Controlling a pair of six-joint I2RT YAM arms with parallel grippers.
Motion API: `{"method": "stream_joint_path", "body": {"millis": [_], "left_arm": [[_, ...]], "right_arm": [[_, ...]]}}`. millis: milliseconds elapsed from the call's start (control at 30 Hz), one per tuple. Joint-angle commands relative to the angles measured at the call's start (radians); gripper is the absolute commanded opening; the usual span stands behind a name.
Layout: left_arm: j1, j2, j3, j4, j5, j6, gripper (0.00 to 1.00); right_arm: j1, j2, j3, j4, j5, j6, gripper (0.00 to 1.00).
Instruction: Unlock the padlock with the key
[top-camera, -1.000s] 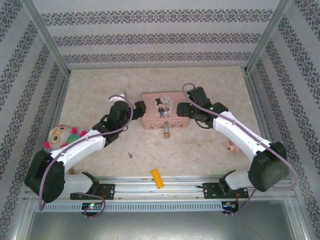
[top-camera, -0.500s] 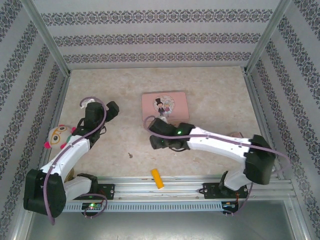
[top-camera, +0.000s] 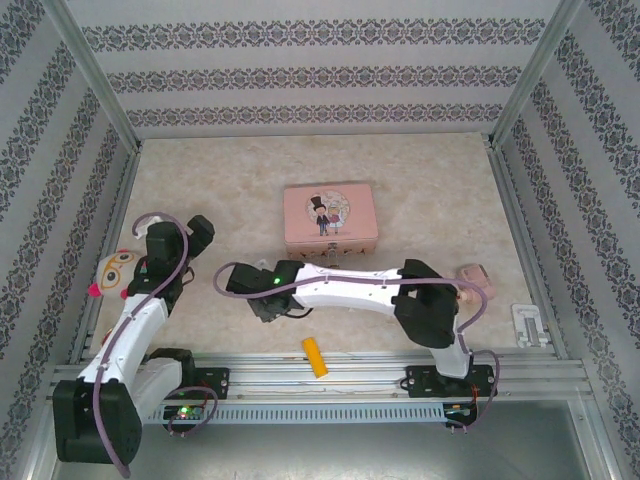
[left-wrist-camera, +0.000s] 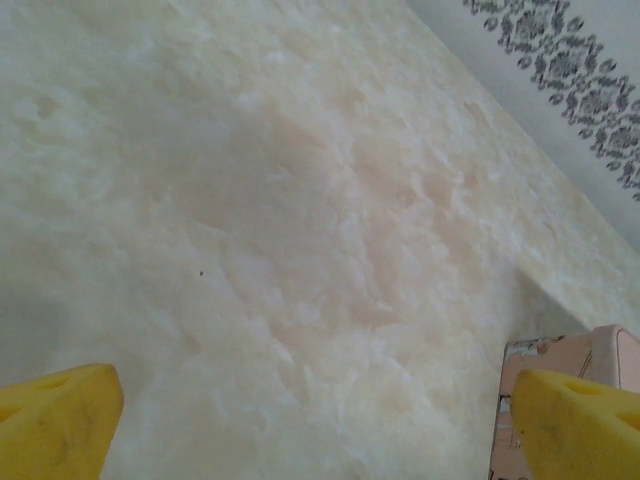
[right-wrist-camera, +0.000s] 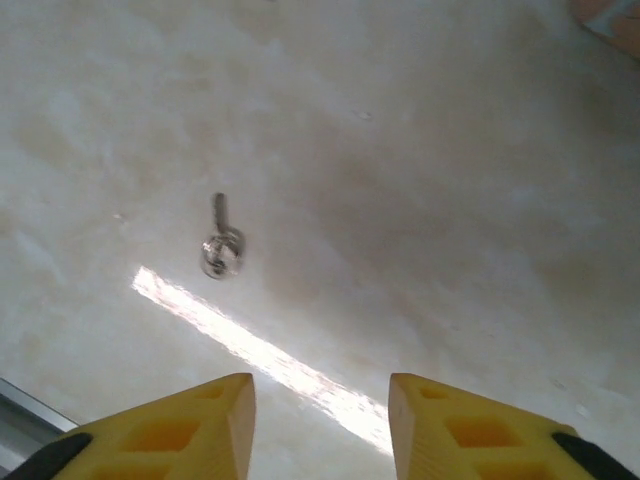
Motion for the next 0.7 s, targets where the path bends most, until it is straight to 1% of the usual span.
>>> {"method": "stream_joint_path", "body": {"millis": [0, 67, 200, 300, 500, 667], "left_arm": [[0.033, -0.014, -0.002, -0.038, -0.001, 0.027, 0.99], [0.048, -0.014, -0.002, -0.043, -0.002, 0.027, 0.99], [0.069, -0.018, 0.007, -0.053, -0.005, 0.027, 0.99], [0.084, -0.023, 0.02, -0.086, -0.042, 0.027, 0.99], [0.121, -0.03, 0.063, -0.183, -0.121, 0.043, 0.99], [0.152, -0.049, 0.066, -0.194, -0.108, 0.04, 0.99]], "right_arm": [[0.004, 0.049, 0.074, -0.062, 0.0, -0.015, 0.3], [0.004, 0.078, 0.1, -0.072, 0.0, -0.018, 0.26], [0.002, 0.135, 0.146, -0.087, -0.003, -0.024, 0.22], [0.002, 0.173, 0.172, -0.091, -0.015, -0.028, 0.19], [0.002, 0.225, 0.209, -0.087, -0.03, -0.029, 0.19], [0.002, 0.255, 0.225, -0.084, -0.041, -0.027, 0.19]]}}
